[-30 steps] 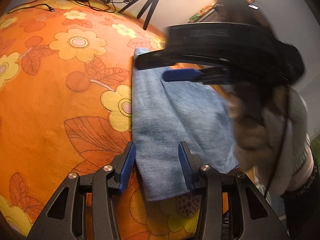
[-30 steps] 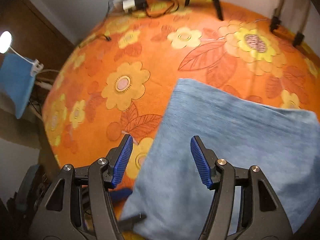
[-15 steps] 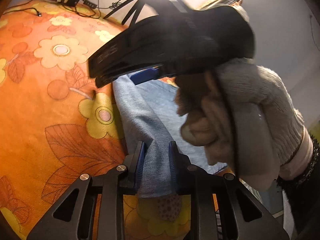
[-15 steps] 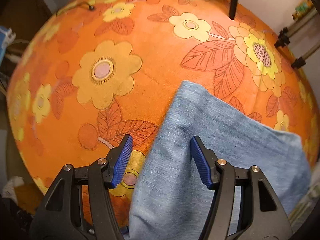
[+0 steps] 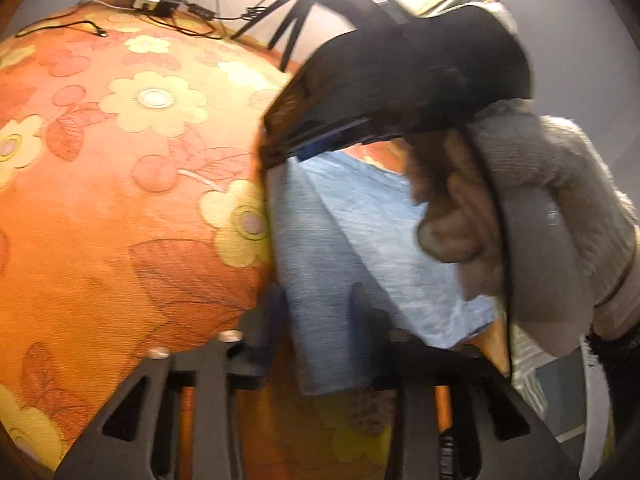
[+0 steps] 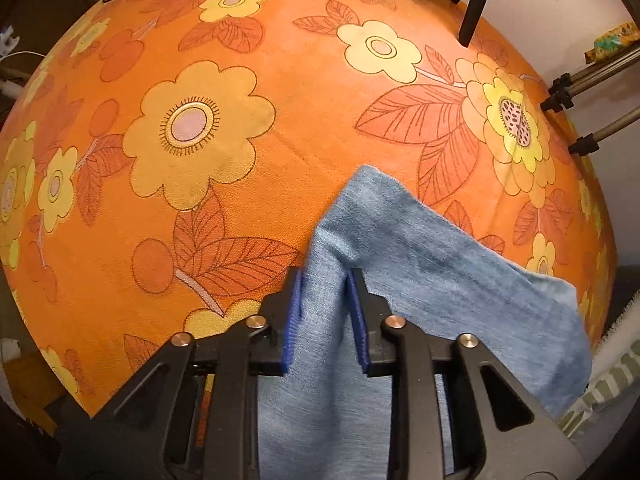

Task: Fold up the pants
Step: 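Grasp the folded jeans edge with the left gripper while the right gripper grasps beside it, then lift the held jeans edge with both grippers and fold it over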

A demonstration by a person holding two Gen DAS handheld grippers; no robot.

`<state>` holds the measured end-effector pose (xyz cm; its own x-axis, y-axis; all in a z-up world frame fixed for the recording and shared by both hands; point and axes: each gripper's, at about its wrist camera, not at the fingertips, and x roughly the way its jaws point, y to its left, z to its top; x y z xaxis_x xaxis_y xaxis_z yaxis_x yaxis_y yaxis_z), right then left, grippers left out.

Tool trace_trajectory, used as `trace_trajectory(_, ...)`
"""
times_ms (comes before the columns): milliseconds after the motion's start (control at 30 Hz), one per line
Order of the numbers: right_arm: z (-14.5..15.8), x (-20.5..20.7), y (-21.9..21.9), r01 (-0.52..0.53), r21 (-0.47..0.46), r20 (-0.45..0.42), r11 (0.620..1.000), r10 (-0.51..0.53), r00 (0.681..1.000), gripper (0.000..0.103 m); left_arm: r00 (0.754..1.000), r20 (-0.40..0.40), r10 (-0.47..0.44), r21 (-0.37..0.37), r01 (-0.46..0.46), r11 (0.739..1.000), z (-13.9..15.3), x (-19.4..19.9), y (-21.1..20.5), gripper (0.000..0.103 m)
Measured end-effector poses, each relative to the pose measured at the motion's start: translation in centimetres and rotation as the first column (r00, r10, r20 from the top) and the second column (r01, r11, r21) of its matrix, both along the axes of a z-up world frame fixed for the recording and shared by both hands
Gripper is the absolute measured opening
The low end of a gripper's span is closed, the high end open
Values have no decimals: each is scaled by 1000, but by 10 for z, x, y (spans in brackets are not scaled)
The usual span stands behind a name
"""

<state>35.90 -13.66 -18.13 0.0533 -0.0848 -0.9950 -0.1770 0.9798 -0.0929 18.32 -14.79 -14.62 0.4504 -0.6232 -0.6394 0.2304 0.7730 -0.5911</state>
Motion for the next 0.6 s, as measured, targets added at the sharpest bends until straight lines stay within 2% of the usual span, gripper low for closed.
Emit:
trace_trajectory(100, 7, 0, -7, 12, 24, 14, 1000, -12, 1000, 12, 1000, -12, 21, -1, -21, 1000, -4, 1, 1, 53)
trace_trajectory(267, 20, 1, -20, 54, 85, 47, 995, -59, 997, 9, 1000, -18, 6, -12, -6, 1000, -7, 3, -3, 53)
trace_trajectory(333, 26, 3, -32, 70, 115, 57, 991, -77, 995, 8, 999, -28, -20, -36, 19, 999, -8, 6, -11, 48)
trace_trajectory(400, 30, 1, -37, 77, 126, 66, 989, -85, 994, 8, 999, -20, -41, -32, 40, 999, -9, 6, -20, 10)
trace_trajectory(600, 32, -2, -43, 85, 133, 74, 988, -95, 993, 8, 997, 58, -42, -28, 44, 999, 4, -4, -26, 9)
